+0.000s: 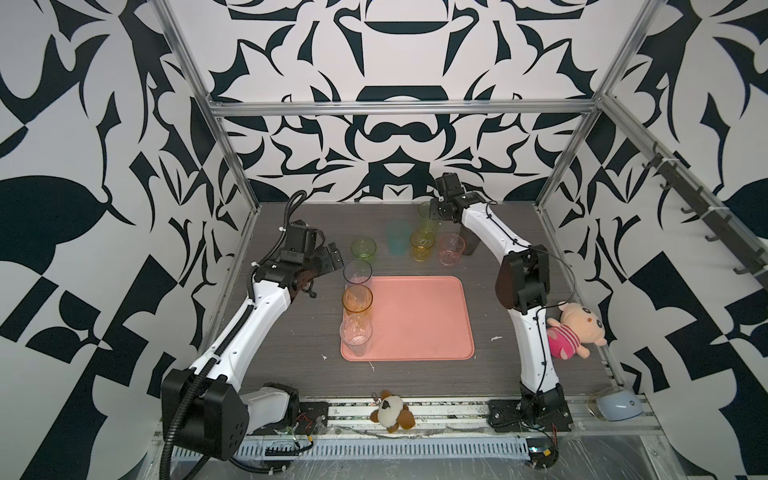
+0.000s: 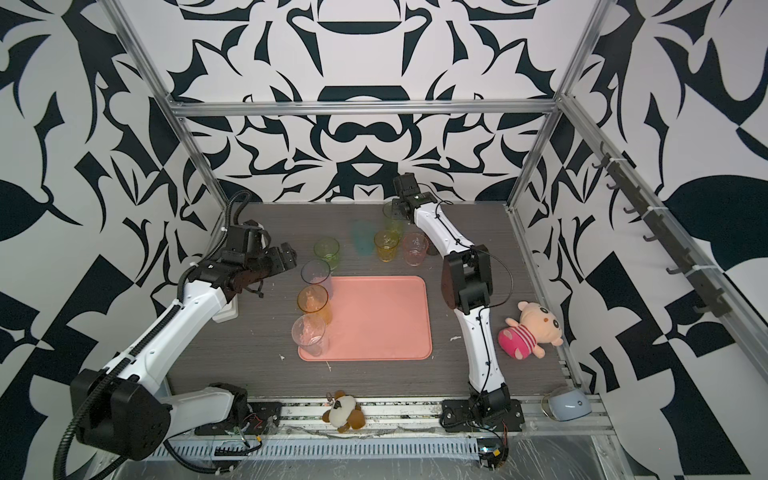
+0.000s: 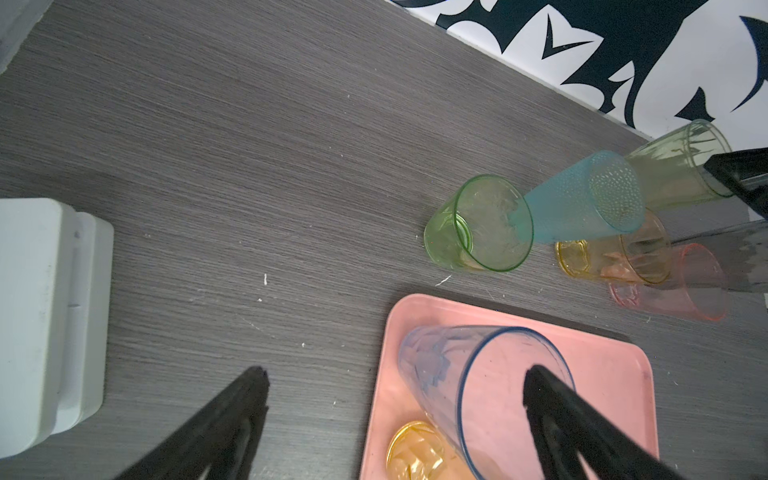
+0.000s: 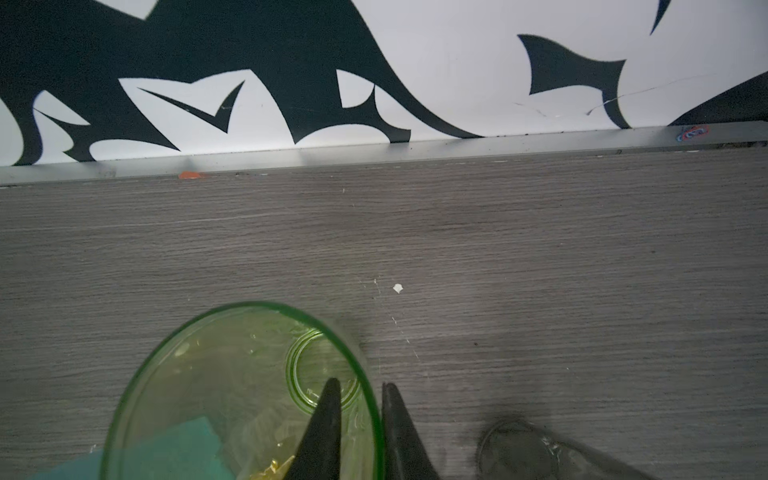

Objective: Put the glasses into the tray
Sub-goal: 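Close the right gripper on the green glass rim and lift it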

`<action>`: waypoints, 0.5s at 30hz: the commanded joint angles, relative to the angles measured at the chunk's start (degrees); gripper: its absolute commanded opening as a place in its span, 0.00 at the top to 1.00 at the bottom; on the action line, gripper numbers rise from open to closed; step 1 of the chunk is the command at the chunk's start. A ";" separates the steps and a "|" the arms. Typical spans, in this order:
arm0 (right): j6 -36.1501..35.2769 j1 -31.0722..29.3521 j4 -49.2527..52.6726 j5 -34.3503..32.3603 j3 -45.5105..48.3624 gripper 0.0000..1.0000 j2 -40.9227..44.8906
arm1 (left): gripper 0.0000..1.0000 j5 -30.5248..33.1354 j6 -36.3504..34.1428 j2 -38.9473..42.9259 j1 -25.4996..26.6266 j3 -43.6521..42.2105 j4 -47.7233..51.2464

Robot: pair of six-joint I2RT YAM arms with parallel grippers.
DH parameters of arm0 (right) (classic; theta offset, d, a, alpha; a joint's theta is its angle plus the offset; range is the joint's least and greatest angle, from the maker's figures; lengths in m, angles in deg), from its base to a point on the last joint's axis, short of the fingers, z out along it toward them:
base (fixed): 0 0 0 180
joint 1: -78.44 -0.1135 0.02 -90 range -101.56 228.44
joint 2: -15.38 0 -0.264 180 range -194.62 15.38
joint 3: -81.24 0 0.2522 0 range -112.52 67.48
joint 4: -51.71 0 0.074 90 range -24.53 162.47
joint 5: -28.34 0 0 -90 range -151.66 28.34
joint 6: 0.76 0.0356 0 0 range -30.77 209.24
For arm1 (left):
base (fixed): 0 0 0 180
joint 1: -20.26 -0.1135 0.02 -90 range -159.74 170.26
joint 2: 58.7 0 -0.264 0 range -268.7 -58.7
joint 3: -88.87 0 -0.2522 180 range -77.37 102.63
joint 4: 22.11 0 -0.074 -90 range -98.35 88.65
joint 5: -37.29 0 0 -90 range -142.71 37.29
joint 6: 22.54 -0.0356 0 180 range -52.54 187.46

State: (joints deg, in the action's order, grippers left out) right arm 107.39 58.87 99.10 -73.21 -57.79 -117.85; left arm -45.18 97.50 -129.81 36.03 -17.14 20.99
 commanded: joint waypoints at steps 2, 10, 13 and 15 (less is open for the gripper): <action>0.07 0.24 -0.23 -0.05 -2.26 0.85 0.08 | 0.00 -0.47 0.61 0.54 0.27 1.59 -0.54; -0.82 0.24 1.15 -0.09 -3.91 0.94 0.57 | 0.00 -0.45 0.87 0.71 0.53 1.60 -0.57; -1.61 0.24 1.87 -0.03 -4.69 0.98 1.19 | 0.01 -0.52 0.96 0.71 0.70 1.56 -0.52; -2.21 0.17 2.05 -0.05 -4.65 0.99 2.04 | 0.00 -0.57 0.98 0.78 0.75 1.74 -0.51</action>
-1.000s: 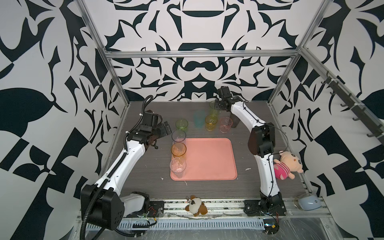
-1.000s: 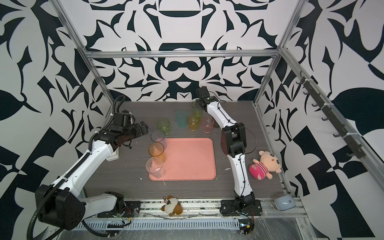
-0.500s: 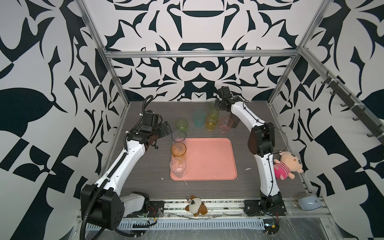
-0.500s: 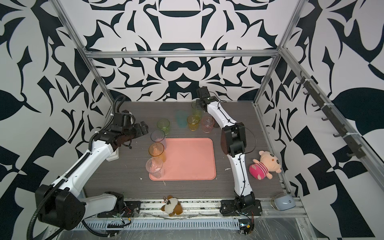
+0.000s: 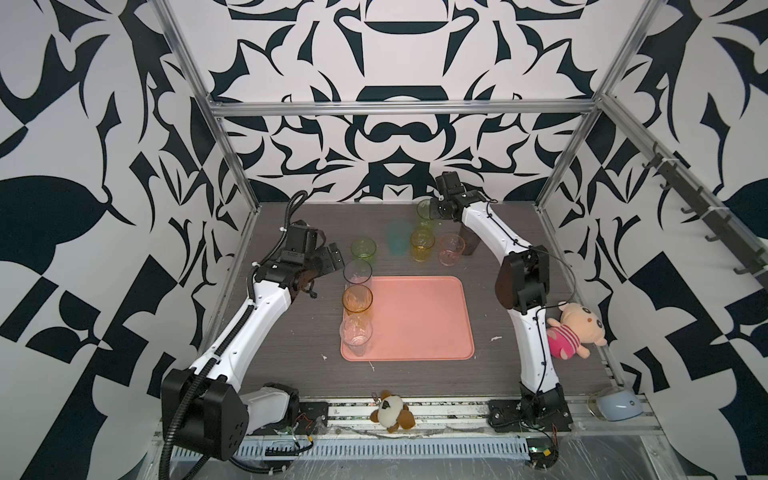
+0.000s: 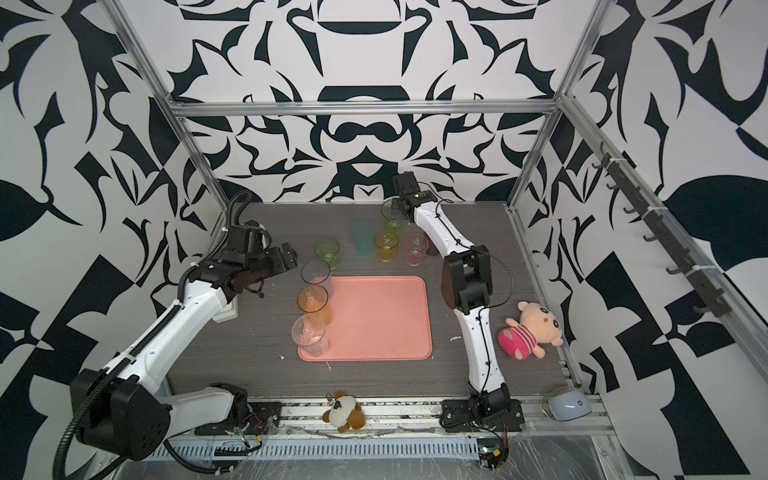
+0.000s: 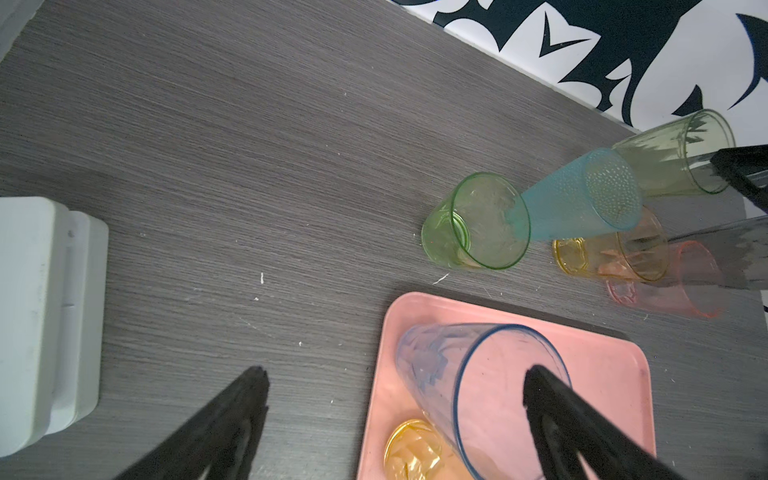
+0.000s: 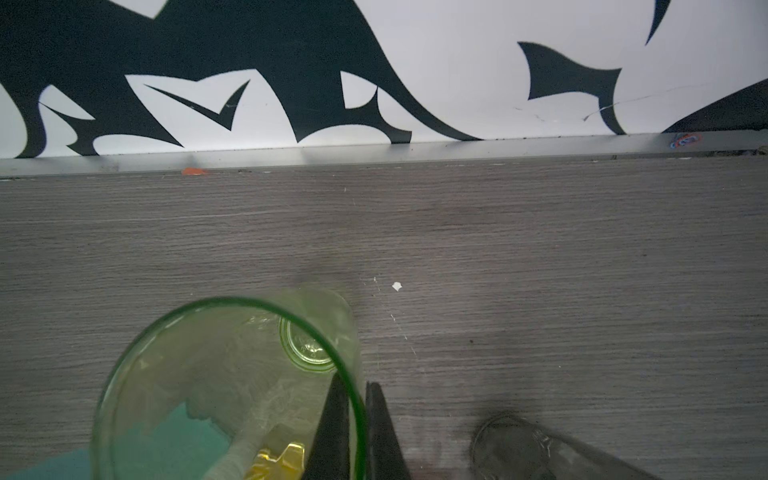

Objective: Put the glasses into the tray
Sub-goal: 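Close the right gripper on the green glass rim and lift it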

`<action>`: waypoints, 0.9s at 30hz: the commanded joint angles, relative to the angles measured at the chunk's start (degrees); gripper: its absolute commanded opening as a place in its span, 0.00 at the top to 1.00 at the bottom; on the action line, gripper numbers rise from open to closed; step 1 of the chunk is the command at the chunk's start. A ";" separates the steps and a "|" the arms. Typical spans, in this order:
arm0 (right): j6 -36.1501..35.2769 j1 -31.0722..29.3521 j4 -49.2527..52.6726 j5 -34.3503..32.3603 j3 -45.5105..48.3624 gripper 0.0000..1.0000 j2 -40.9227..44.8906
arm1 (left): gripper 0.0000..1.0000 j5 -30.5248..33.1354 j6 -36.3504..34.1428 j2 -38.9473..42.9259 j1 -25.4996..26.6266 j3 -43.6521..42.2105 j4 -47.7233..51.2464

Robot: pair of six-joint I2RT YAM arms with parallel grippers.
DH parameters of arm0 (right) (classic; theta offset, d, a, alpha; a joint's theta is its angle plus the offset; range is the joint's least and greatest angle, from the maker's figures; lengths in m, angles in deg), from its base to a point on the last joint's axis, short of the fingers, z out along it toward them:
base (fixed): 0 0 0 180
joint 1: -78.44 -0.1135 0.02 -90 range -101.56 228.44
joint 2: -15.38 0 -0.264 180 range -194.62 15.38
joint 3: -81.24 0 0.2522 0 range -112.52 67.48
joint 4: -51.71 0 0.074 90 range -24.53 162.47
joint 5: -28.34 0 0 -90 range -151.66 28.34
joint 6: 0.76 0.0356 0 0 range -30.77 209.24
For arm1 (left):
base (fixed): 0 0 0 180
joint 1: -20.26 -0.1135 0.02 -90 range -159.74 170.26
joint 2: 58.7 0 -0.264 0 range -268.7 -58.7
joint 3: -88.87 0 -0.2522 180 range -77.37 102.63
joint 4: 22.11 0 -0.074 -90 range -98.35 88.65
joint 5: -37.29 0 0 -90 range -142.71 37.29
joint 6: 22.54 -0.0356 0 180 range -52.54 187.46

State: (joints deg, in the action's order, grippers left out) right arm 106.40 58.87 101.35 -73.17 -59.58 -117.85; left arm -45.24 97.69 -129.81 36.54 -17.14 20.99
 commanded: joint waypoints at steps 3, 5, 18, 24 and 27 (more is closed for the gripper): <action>-1.70 0.21 0.24 -0.10 -3.01 1.00 3.60 | 0.00 -0.48 0.94 1.13 0.39 1.74 -0.46; -2.00 0.17 0.72 -0.10 -2.95 1.00 4.73 | 0.00 -0.52 1.04 1.32 0.59 1.84 -0.44; -2.38 -0.28 7.08 -0.10 -3.08 1.00 14.33 | 0.01 -0.40 2.24 3.54 1.30 2.27 0.70; -2.06 -1.36 12.94 -0.14 -4.95 1.00 18.41 | 0.01 -0.26 2.88 4.75 1.50 2.57 1.71; -1.33 -2.06 17.97 -0.10 -7.44 1.00 19.94 | 0.00 0.06 3.03 5.35 1.51 3.10 2.64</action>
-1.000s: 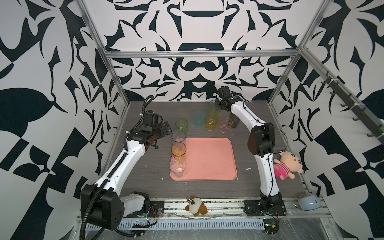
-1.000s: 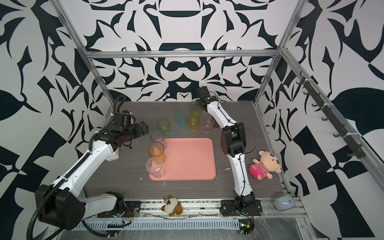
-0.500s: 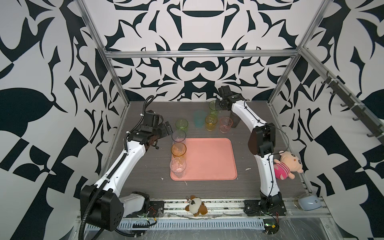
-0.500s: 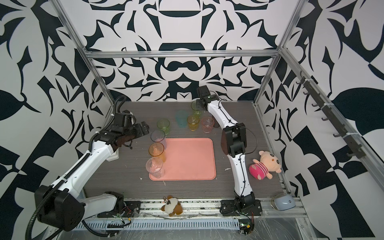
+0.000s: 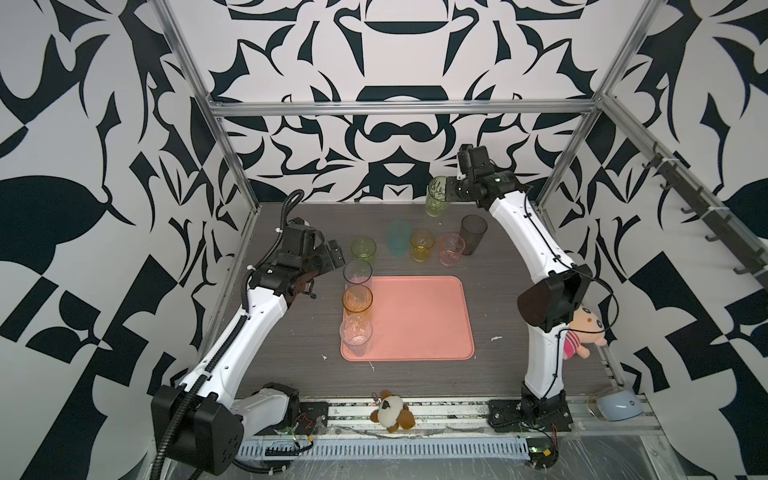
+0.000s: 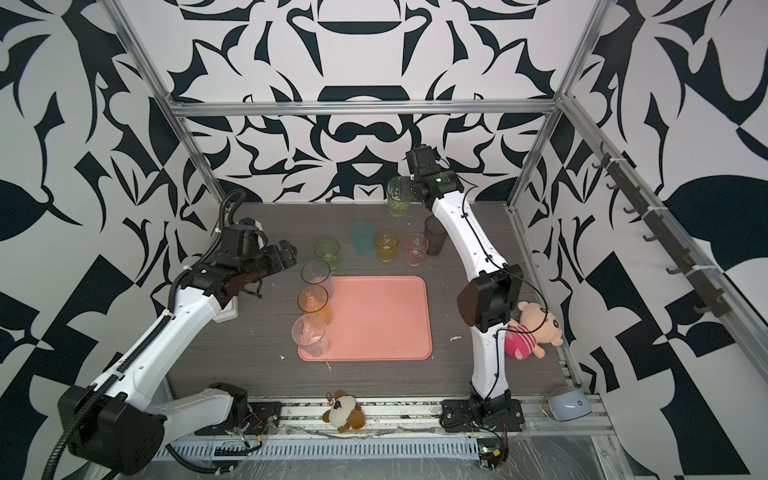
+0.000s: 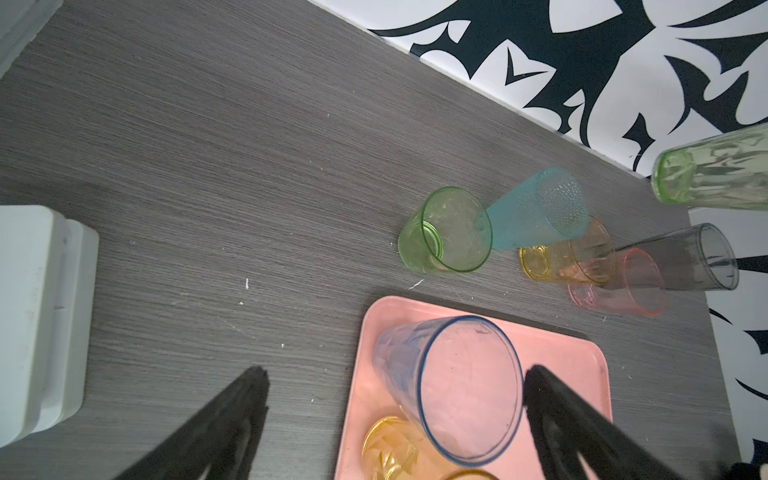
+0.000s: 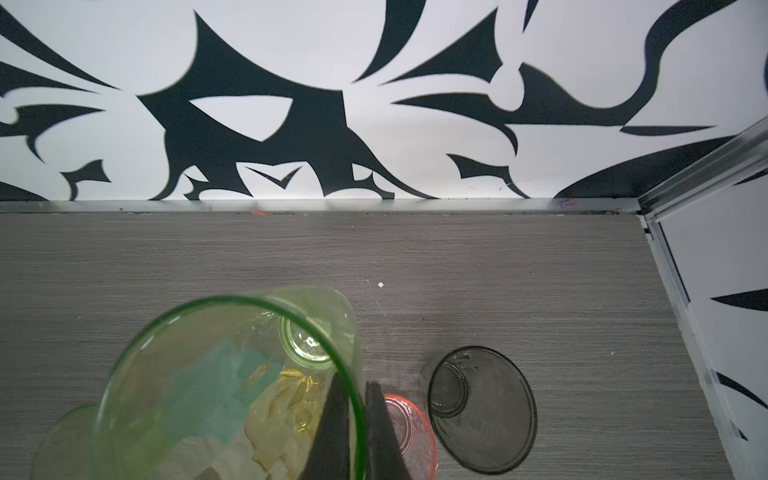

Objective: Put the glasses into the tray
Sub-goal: 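Close the right gripper on the green glass rim and lift it, then carry the green glass nearer the robot over the tray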

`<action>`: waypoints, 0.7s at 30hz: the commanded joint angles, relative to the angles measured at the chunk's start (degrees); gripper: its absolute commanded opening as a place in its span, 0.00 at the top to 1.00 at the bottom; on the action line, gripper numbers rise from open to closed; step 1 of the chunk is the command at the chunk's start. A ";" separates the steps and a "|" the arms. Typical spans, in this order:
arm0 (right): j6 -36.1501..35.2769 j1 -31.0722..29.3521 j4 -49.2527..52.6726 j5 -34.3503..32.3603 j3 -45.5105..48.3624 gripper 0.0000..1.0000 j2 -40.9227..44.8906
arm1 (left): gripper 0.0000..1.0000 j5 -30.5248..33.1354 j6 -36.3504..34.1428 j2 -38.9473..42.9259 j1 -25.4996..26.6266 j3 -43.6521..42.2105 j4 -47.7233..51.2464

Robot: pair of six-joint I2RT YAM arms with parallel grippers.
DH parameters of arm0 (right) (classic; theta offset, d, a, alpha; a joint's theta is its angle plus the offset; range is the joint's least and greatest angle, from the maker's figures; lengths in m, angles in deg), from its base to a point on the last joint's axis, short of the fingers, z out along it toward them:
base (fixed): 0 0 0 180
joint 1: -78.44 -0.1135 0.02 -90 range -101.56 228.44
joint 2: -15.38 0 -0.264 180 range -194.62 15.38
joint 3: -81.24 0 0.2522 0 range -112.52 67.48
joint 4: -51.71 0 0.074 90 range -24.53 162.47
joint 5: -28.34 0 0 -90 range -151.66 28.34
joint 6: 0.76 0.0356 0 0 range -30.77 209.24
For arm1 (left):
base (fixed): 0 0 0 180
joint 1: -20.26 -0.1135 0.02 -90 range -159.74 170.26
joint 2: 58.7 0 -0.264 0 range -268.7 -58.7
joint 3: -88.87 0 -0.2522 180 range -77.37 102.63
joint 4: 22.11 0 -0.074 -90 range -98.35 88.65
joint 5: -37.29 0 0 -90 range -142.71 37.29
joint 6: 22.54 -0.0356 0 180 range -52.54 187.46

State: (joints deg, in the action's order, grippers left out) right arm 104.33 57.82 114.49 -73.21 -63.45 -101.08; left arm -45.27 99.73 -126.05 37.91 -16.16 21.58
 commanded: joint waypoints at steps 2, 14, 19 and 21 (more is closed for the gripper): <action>0.97 -1.80 8.05 -0.05 -4.86 1.00 4.06 | 0.01 0.21 1.04 1.94 0.21 2.16 2.31; 3.50 -11.60 17.96 -3.07 -1.16 1.00 11.57 | 0.01 -0.06 0.96 3.29 0.20 2.03 2.84; 5.46 -15.91 16.57 -5.32 6.30 1.00 15.64 | 0.01 -0.37 0.95 3.85 0.27 1.90 2.85; 6.49 -17.03 15.20 -5.60 10.20 1.00 17.40 | 0.01 -0.41 0.95 3.97 0.19 1.77 2.81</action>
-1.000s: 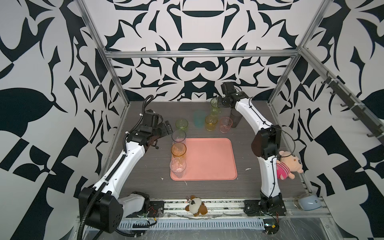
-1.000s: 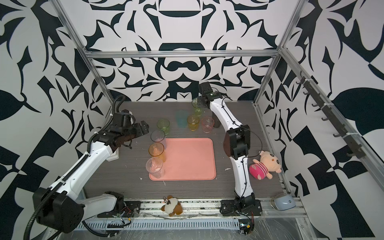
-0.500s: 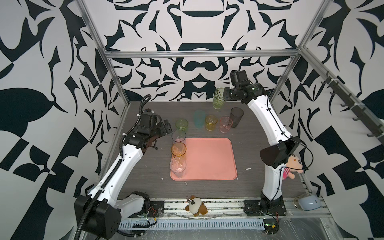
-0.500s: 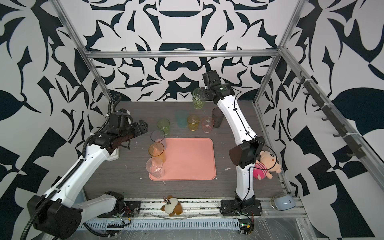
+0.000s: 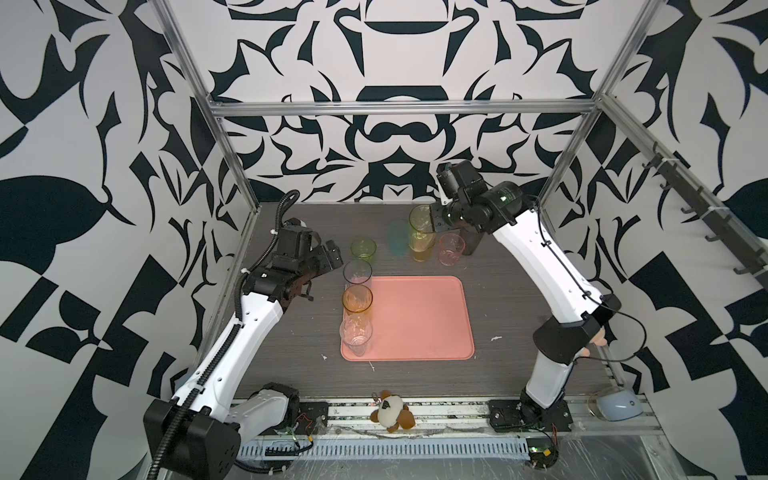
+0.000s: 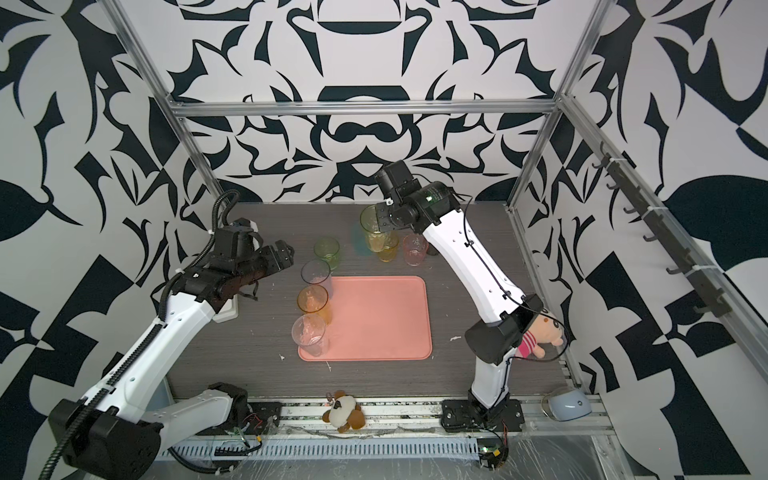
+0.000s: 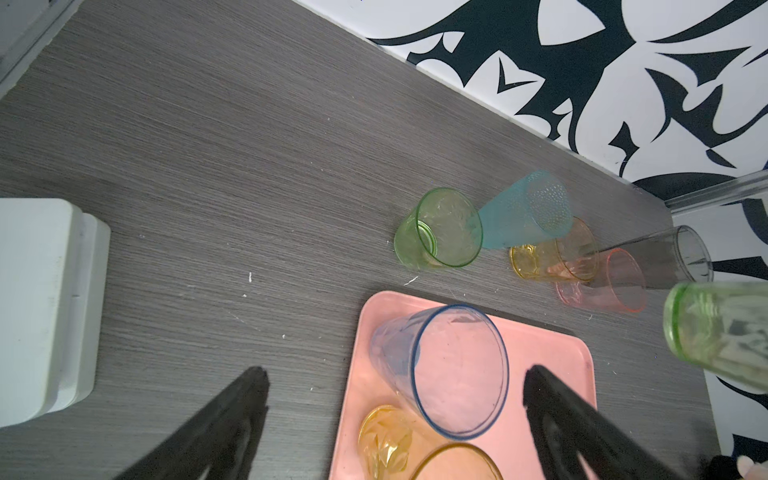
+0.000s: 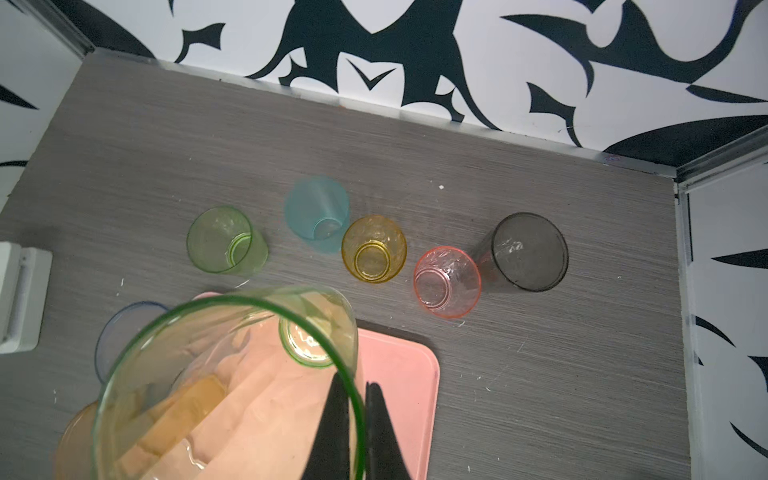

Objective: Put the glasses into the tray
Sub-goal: 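Carry the green glass nearer the robot over the tray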

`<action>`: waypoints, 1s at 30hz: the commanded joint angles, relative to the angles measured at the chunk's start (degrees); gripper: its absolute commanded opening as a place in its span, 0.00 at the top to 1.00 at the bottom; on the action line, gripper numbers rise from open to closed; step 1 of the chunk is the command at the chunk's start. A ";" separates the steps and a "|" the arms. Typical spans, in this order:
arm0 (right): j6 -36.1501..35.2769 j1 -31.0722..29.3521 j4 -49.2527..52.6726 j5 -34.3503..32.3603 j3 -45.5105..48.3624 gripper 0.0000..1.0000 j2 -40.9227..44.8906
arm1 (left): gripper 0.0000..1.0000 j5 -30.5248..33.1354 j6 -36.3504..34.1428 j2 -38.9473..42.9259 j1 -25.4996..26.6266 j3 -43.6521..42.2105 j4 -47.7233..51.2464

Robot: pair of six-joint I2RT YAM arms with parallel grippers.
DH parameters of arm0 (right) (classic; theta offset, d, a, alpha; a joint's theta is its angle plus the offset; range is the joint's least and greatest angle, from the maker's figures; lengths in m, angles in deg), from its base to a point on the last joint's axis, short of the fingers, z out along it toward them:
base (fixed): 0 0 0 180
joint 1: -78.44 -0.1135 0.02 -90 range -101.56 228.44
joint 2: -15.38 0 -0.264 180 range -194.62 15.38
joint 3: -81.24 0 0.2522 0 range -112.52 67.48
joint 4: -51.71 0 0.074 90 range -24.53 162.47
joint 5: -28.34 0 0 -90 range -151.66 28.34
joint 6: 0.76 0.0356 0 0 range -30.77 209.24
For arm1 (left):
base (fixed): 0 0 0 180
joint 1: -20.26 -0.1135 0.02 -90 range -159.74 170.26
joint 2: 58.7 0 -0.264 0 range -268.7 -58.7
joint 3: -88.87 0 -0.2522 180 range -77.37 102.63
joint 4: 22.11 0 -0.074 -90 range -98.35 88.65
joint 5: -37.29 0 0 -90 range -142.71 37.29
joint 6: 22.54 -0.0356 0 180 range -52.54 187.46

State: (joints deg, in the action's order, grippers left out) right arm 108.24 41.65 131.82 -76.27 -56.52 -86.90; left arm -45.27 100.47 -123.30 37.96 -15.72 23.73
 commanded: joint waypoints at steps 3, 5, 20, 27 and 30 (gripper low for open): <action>4.84 -1.74 -4.27 -2.53 8.25 1.00 5.39 | 0.01 -0.45 0.19 1.17 0.19 1.09 0.65; 5.87 -2.34 -6.31 -2.53 11.47 1.00 6.74 | 0.01 -0.41 0.21 1.08 0.18 0.92 0.44; 10.46 -3.45 -17.80 -2.36 27.82 1.00 8.91 | 0.00 -1.36 0.91 -0.32 0.31 -0.34 -1.01; 11.50 -3.63 -20.63 -1.14 31.53 1.00 6.77 | 0.01 -1.47 1.23 -1.07 0.59 -0.79 -1.66; 11.92 -3.72 -21.95 -0.43 32.80 1.00 5.64 | 0.00 -1.47 1.35 -1.52 0.76 -0.81 -1.81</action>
State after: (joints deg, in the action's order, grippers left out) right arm 118.60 38.26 113.74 -77.21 -24.59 -80.91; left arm -46.38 101.06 -124.22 38.42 -15.94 22.98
